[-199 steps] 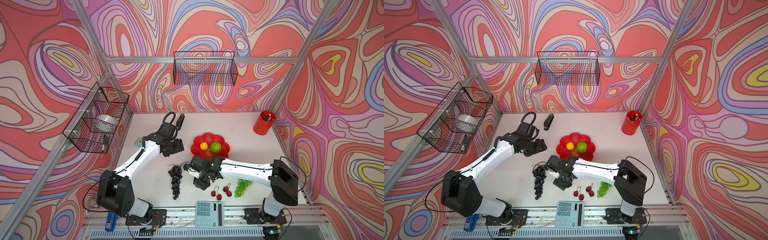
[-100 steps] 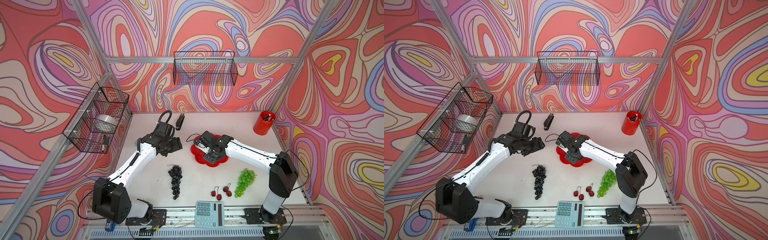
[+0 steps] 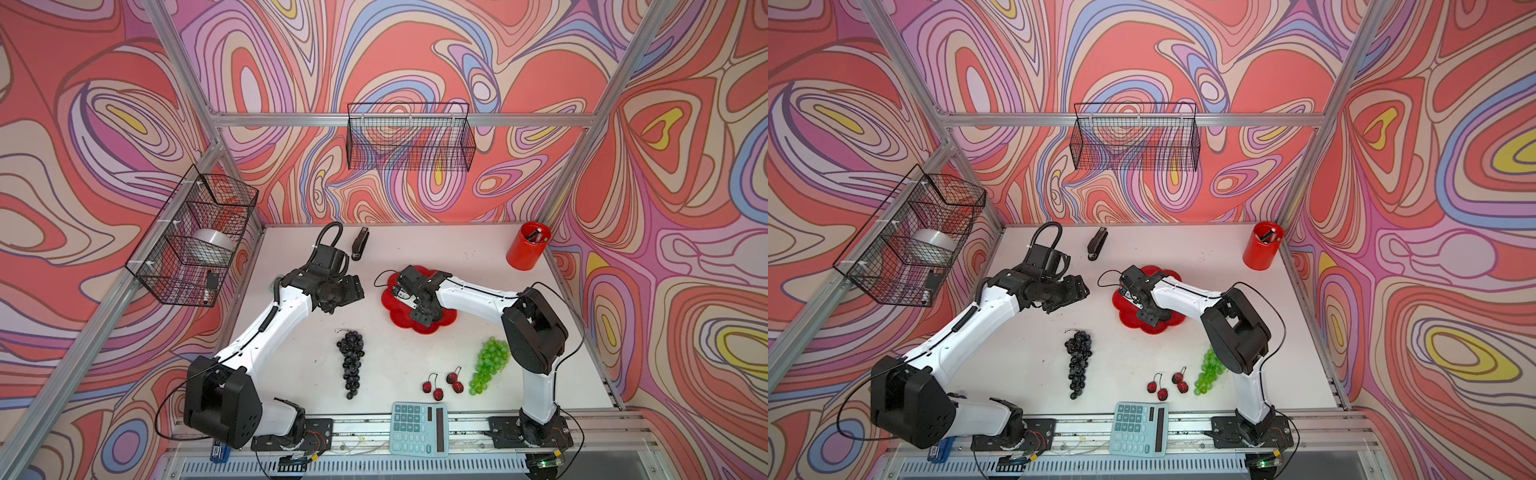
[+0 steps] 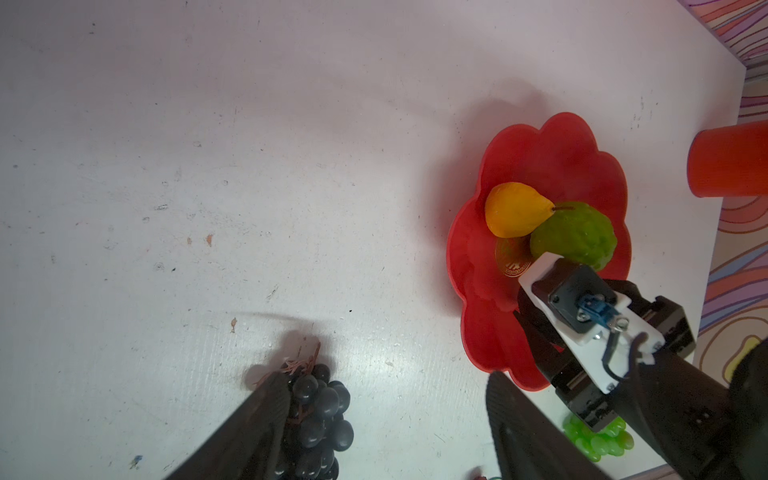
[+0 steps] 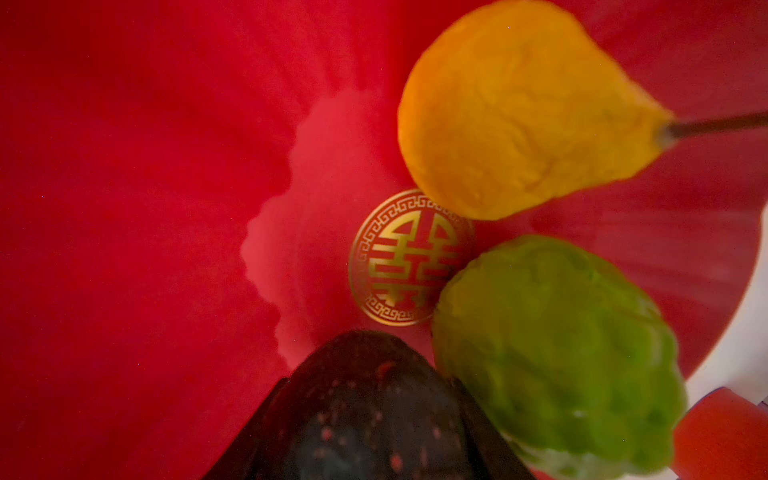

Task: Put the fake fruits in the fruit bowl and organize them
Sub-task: 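Lower the dark avocado into the red bowl with the right gripper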

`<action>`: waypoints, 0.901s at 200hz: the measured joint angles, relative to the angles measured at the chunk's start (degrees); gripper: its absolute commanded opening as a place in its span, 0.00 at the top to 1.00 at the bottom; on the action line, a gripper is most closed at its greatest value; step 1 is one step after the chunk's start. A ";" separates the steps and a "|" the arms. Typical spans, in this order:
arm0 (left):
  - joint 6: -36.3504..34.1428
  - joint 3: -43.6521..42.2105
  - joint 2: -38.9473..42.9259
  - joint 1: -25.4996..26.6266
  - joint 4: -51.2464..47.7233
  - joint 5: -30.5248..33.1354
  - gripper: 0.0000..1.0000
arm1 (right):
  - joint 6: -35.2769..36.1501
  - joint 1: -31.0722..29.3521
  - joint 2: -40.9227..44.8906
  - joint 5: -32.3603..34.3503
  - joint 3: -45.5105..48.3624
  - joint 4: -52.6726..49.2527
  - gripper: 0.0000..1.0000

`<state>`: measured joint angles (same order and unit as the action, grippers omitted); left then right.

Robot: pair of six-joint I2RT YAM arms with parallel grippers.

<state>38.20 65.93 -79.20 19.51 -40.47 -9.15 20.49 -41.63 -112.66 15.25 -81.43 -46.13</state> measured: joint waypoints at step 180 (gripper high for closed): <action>1.03 -1.86 2.84 -0.07 0.15 0.15 0.15 | 1.70 1.05 -3.50 0.33 -1.75 0.70 0.24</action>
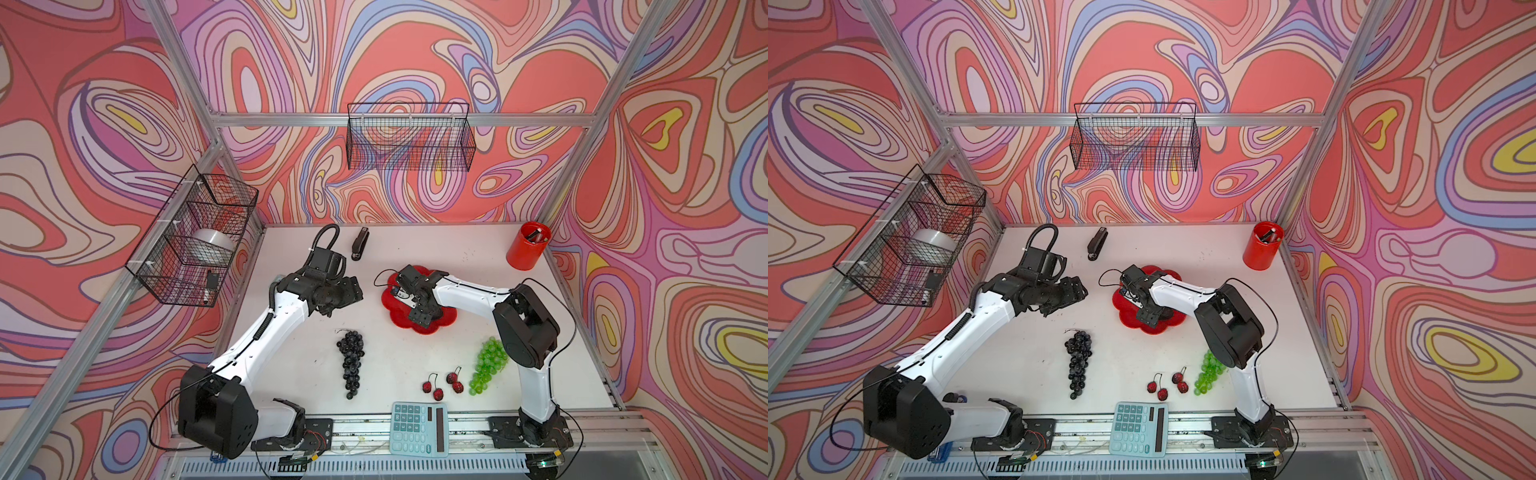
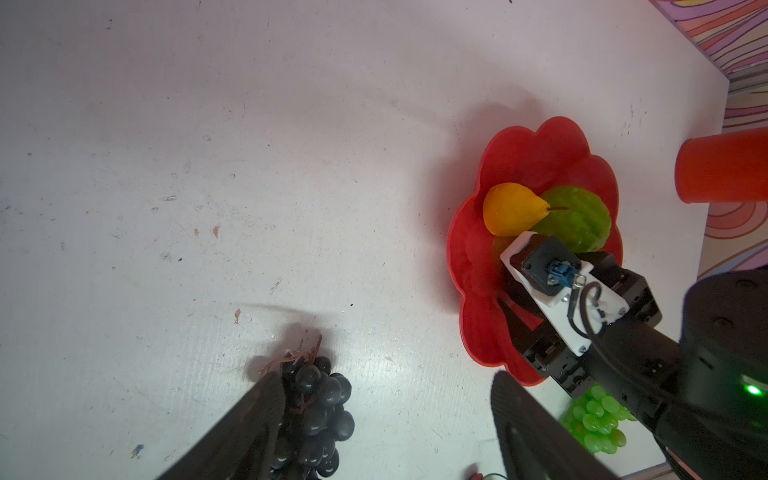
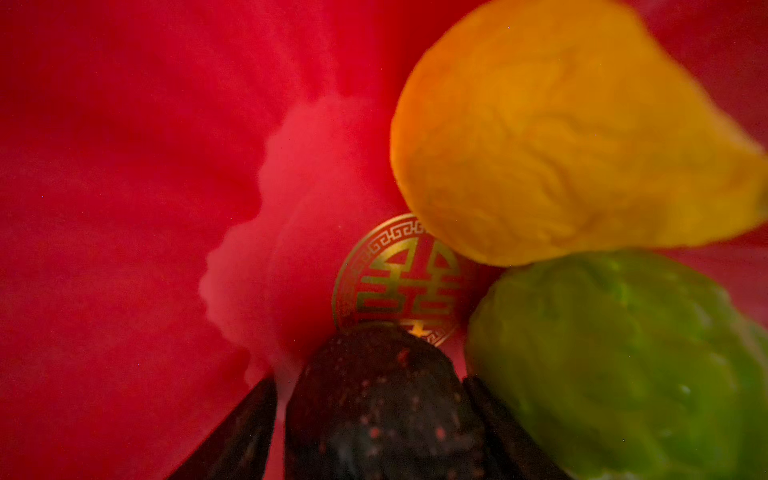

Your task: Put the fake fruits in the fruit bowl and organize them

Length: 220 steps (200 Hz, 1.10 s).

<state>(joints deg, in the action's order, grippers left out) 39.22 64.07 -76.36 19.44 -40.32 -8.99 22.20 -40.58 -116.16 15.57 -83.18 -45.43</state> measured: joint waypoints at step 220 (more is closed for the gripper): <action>8.48 -11.91 1.70 0.00 -7.69 -2.01 0.38 | -9.77 -1.51 12.83 -13.03 -4.79 2.05 0.30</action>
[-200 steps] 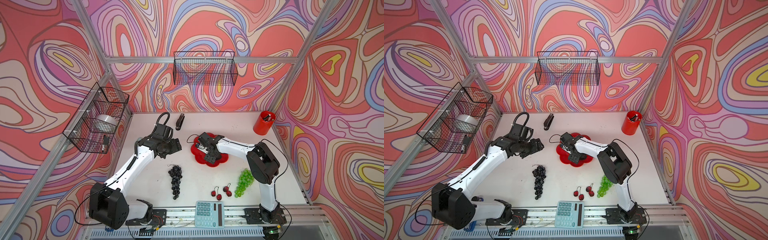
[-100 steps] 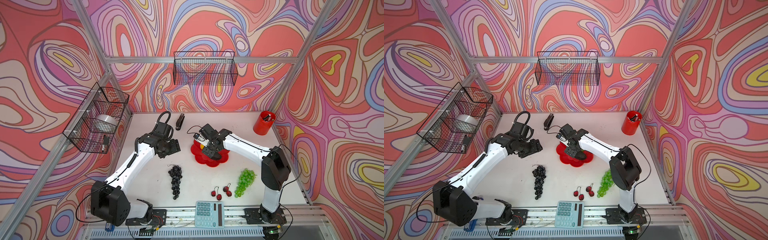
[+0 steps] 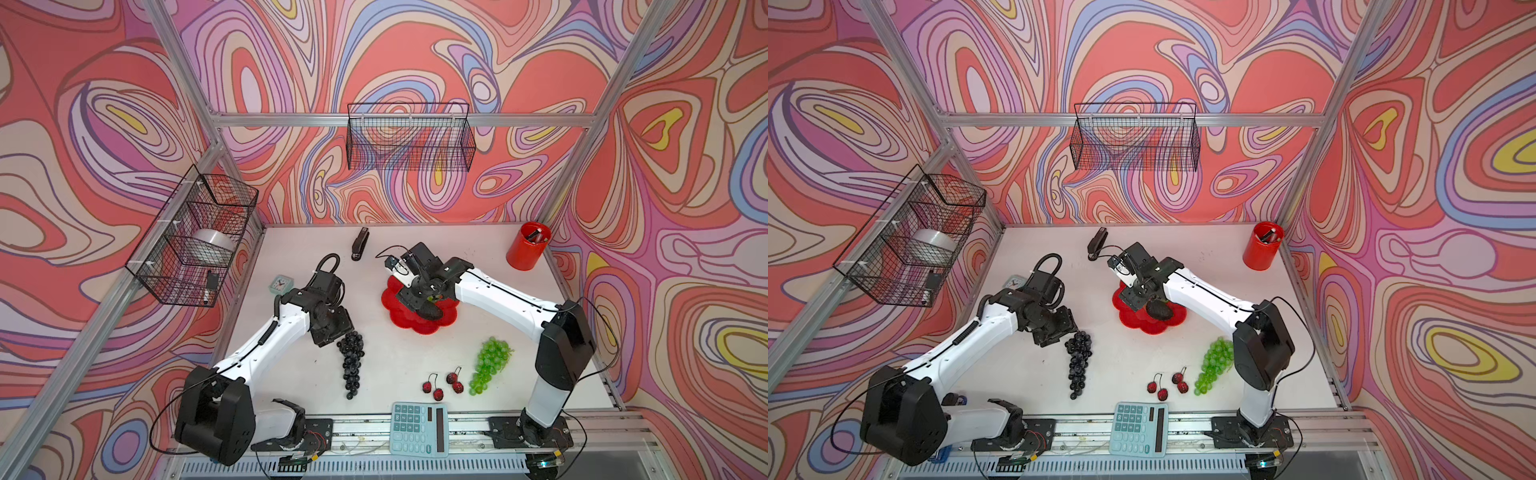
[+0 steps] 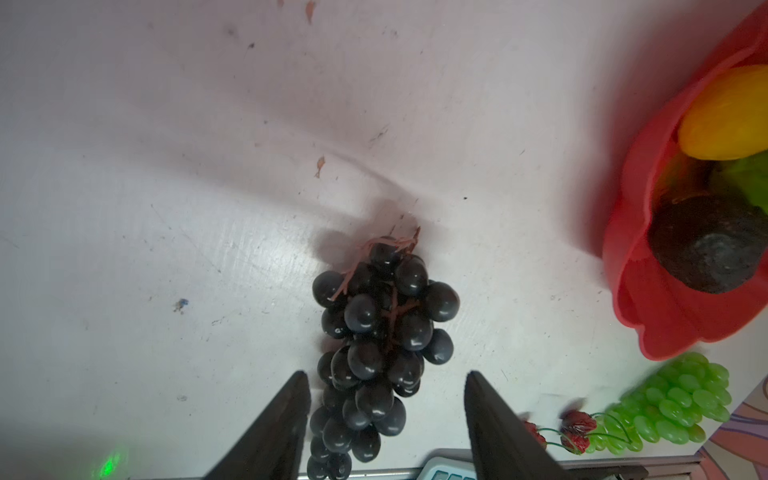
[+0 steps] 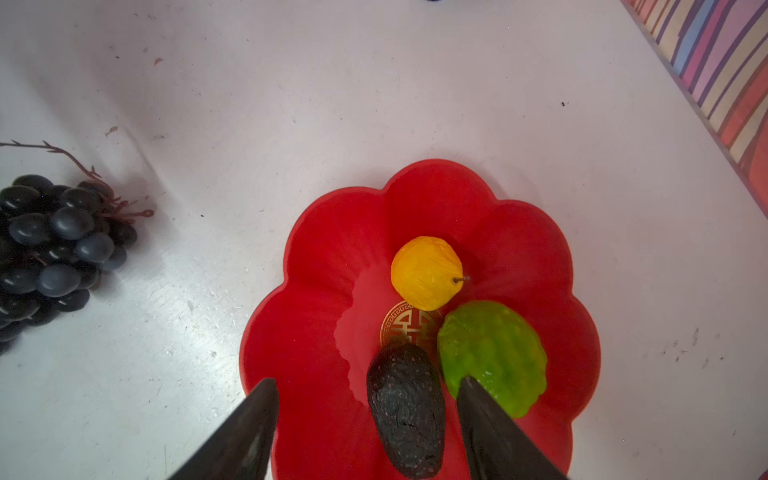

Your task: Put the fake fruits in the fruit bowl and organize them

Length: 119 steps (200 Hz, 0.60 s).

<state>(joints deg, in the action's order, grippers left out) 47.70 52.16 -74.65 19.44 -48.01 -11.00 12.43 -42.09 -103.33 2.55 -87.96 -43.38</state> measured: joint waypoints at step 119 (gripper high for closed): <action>6.21 -1.97 -6.93 -0.13 11.89 2.91 0.47 | 0.35 -0.94 -3.78 0.55 -0.66 -0.83 0.30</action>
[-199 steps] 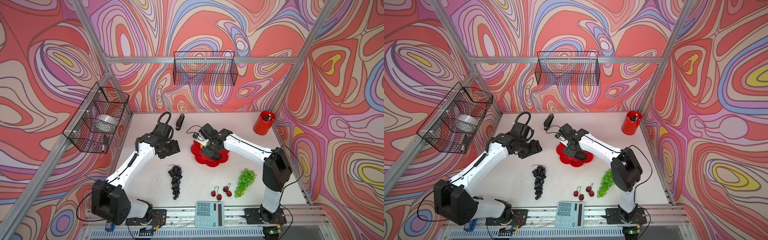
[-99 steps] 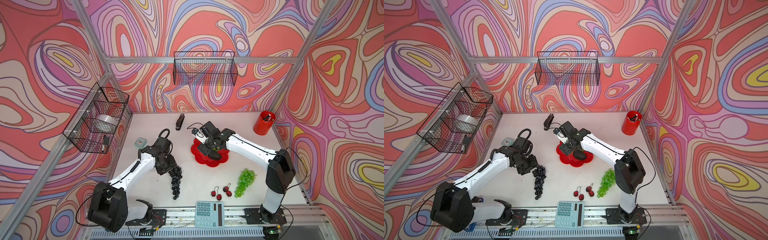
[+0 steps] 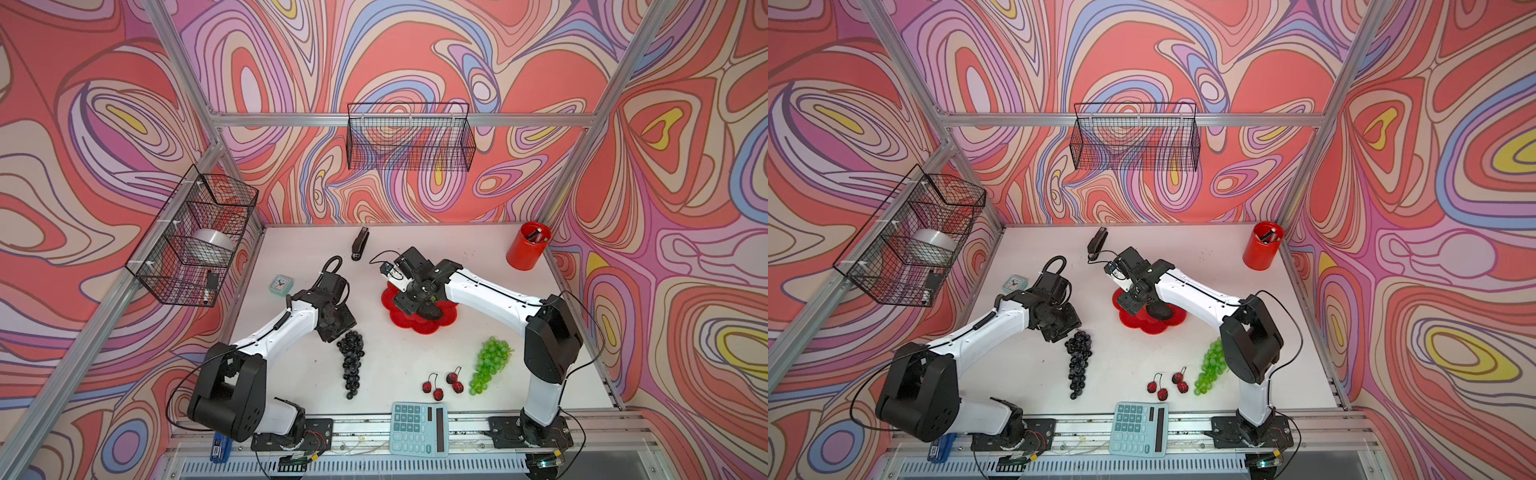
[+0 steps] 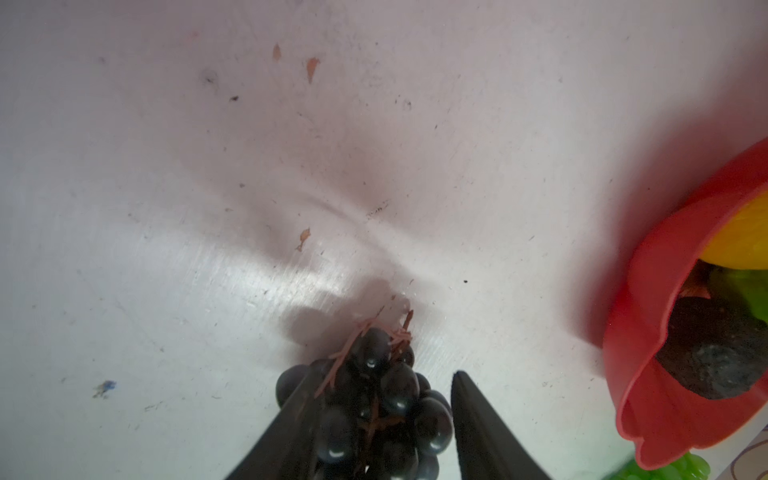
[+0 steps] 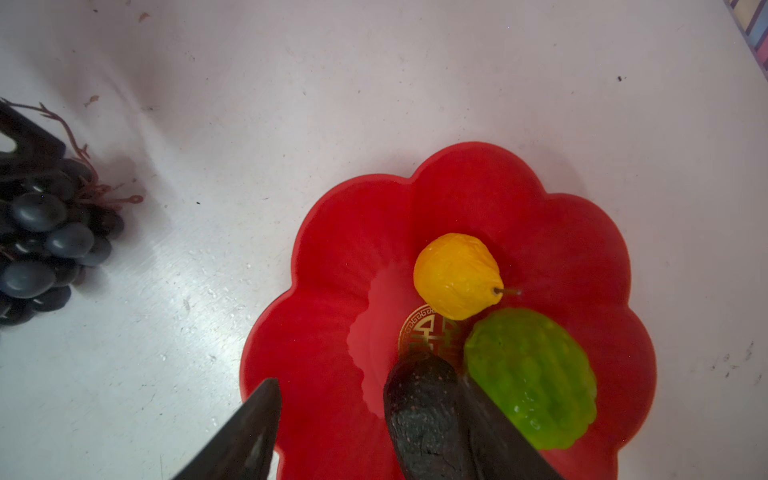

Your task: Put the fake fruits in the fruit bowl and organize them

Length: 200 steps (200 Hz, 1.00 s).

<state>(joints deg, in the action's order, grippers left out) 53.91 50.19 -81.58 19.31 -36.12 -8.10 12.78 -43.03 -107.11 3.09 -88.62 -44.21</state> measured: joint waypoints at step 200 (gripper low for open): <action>1.66 -2.01 -6.19 -0.61 13.51 1.09 0.48 | 2.19 -3.26 -4.31 6.64 1.73 -1.86 0.31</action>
<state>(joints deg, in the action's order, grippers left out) 55.57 48.18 -87.77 18.70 -22.61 -7.01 14.96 -46.28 -111.42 9.74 -86.89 -46.06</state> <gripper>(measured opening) 0.517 0.687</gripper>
